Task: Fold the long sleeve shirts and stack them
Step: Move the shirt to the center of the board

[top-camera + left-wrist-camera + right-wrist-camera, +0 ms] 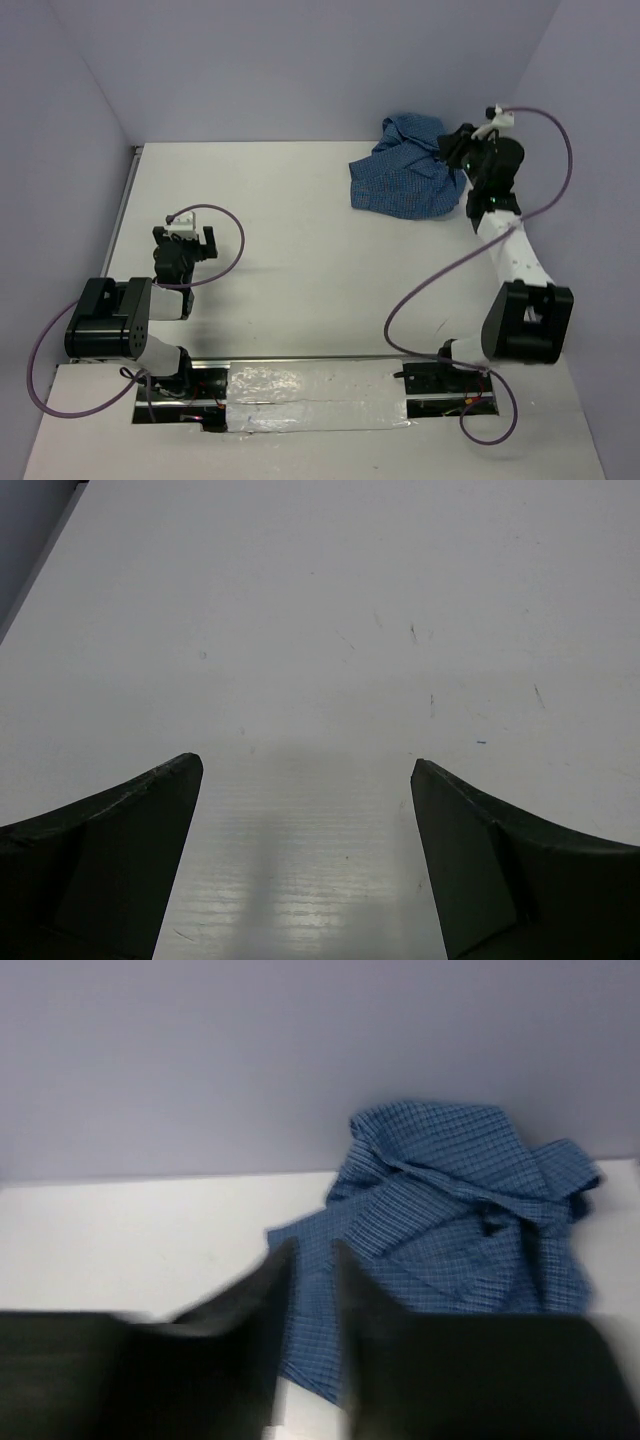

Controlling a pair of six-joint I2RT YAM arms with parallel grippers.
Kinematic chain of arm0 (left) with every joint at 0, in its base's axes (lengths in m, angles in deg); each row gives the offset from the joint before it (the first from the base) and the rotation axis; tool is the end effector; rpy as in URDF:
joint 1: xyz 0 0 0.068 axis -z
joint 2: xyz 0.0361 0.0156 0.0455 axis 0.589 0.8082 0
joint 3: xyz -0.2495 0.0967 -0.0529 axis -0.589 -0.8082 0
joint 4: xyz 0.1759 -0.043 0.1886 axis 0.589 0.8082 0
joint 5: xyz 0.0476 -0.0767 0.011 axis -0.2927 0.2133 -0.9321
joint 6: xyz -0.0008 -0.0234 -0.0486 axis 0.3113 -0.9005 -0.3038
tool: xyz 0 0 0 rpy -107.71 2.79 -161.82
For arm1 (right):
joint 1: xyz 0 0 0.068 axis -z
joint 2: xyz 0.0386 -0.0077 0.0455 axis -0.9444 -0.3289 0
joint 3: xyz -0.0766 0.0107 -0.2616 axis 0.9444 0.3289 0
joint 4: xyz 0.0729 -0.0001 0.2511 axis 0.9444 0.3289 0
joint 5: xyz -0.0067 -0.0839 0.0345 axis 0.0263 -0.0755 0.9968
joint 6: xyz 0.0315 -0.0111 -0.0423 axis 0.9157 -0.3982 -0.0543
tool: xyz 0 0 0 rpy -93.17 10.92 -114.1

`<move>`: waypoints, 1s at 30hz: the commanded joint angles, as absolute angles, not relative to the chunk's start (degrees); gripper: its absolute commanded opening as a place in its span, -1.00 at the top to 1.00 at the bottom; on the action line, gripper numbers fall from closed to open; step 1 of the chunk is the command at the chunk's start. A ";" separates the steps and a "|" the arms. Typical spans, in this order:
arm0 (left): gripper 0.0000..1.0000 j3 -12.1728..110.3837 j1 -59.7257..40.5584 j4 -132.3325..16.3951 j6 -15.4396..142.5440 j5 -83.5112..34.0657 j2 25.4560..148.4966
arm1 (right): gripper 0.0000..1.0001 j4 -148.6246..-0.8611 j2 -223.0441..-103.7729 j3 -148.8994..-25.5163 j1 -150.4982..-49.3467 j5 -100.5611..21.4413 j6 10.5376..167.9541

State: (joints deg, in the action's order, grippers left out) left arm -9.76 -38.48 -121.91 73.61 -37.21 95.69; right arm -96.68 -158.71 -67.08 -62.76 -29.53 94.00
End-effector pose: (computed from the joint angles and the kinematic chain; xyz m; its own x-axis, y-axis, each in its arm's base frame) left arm 0.2389 0.0126 0.1553 -0.0800 -0.0298 -0.9963 -0.1173 0.9929 -0.0203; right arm 0.3145 -0.0335 0.3398 -0.0256 0.1966 -0.9801 -0.1656 0.9661 0.1981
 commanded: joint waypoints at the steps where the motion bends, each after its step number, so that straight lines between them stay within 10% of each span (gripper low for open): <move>1: -0.99 -8.65 -38.19 -125.47 74.08 -37.29 95.24 | 0.14 -75.97 -168.96 -78.34 -62.45 -31.64 102.11; 5: -0.99 -8.65 -38.19 -125.47 73.99 -37.29 95.24 | -0.54 -62.56 -181.27 -96.32 -62.45 -36.64 105.10; 13: -0.99 -8.74 -38.19 -125.91 74.08 -37.29 95.33 | -0.57 -43.89 -205.44 -121.14 -62.53 -43.87 105.90; 18: -0.99 -8.82 -38.28 -125.82 74.08 -36.50 95.07 | -0.19 -42.55 -210.30 -122.23 -63.50 -43.50 105.55; 22: -0.99 2.13 -38.19 -102.09 83.79 -15.95 88.48 | 1.00 -45.35 -204.87 -116.54 -66.20 -39.66 102.40; 30: -0.99 28.58 -36.87 -61.96 84.44 -10.14 90.84 | 1.00 -50.63 -182.90 -92.73 -95.34 -35.70 77.64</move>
State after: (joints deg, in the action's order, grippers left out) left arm 22.65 -37.30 -79.44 81.68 -15.68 90.66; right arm -47.70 -193.81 -98.42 -80.38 -41.44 90.38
